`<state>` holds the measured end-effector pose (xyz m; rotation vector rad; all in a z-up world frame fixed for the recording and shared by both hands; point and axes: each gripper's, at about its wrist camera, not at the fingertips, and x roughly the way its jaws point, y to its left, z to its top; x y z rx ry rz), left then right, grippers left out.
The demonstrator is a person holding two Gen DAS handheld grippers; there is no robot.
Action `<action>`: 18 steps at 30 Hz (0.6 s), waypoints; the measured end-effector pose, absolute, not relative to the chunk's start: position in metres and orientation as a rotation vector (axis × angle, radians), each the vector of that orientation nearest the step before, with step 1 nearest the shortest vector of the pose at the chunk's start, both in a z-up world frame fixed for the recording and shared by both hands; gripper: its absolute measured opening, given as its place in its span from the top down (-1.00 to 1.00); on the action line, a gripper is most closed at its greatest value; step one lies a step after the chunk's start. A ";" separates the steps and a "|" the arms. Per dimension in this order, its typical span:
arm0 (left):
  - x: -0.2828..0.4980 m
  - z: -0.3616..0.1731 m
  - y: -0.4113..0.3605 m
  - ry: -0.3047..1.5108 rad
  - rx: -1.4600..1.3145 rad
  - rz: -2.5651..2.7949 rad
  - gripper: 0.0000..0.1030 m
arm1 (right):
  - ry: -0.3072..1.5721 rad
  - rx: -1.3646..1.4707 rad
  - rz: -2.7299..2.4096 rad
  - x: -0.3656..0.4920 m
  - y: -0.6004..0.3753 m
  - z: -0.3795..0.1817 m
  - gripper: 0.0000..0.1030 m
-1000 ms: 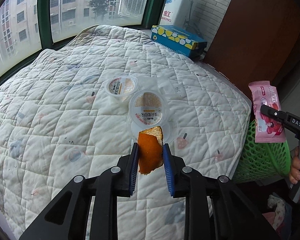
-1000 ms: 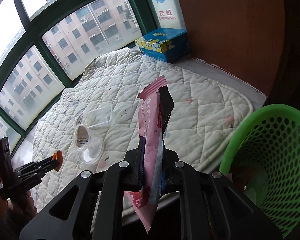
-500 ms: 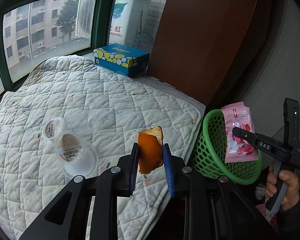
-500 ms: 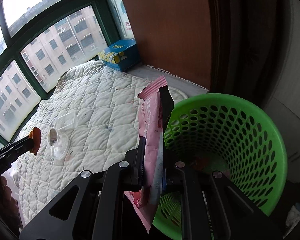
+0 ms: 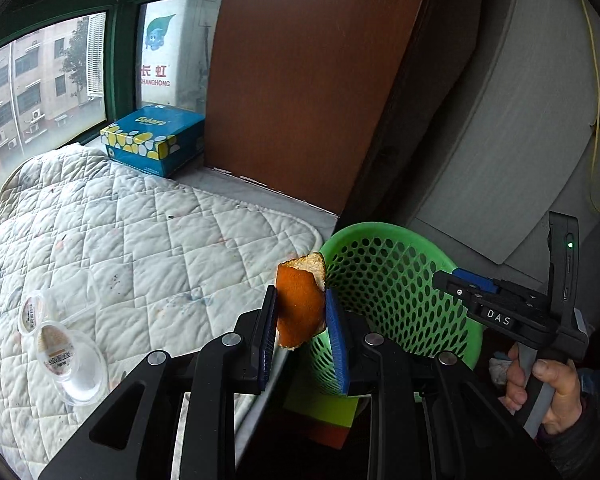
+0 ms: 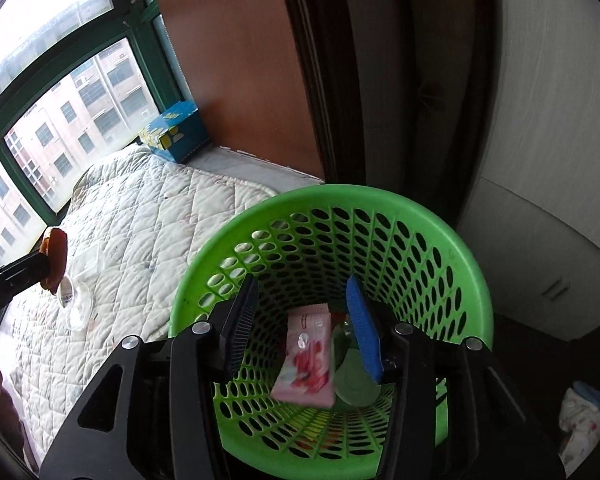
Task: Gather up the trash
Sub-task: 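Carry the pink packet over the basket and open the right gripper, then lower the orange peel into the basket and open the left gripper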
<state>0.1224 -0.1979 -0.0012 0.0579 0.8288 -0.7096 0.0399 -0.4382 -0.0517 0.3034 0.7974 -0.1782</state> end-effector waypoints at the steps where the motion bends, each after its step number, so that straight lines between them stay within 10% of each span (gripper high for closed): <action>1: 0.122 -0.002 -0.205 0.831 0.065 -0.720 0.54 | 0.793 0.304 -0.182 0.037 -0.440 -0.050 0.08; 18: 0.110 -0.030 -0.292 0.900 0.153 -0.834 0.52 | 0.695 0.328 -0.235 -0.010 -0.470 -0.029 -0.38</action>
